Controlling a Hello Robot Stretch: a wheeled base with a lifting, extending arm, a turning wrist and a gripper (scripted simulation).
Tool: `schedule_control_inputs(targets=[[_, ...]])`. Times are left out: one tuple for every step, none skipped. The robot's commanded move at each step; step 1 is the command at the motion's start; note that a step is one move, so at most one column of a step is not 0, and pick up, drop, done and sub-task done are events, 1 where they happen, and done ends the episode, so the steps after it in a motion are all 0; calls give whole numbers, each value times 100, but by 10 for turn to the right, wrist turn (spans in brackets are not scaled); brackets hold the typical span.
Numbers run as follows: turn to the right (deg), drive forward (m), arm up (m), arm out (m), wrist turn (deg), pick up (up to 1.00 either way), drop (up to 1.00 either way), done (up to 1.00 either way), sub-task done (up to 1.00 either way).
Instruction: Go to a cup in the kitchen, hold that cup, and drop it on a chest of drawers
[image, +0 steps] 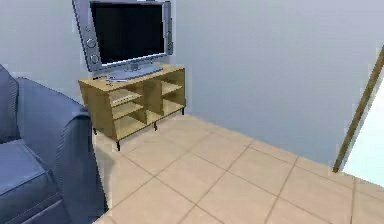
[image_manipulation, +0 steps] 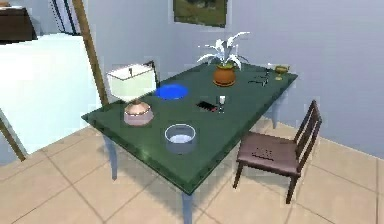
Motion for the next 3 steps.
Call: schedule_control_inputs(targets=[[270,0,0,0,0,0,0,0,0],[0,100,0,0,0,0,0,0,0],[30,0,0,0,0,0,0,0,0]])
